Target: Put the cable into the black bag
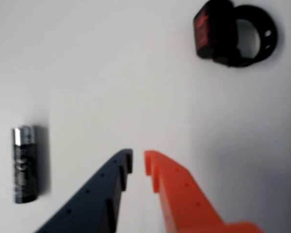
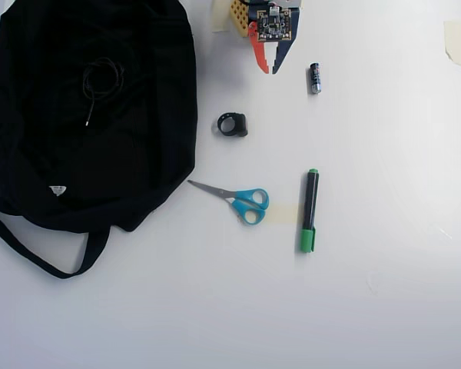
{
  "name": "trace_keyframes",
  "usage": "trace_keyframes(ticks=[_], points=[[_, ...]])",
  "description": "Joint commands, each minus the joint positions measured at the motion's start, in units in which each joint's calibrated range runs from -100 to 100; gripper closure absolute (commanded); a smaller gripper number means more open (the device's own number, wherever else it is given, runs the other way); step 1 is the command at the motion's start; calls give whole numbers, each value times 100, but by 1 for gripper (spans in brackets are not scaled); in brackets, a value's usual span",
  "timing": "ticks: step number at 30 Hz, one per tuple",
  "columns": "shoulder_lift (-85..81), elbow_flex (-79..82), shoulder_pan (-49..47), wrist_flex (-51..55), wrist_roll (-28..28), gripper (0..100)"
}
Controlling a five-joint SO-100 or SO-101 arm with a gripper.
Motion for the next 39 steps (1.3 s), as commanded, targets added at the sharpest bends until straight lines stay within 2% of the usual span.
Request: trace_keyframes(ticks=[1,11,39], points=[[-233,264,-37,-179,61,97],[-1046,2106,-186,-567,61,96],[-1071,2106,-119,-541,61,97]])
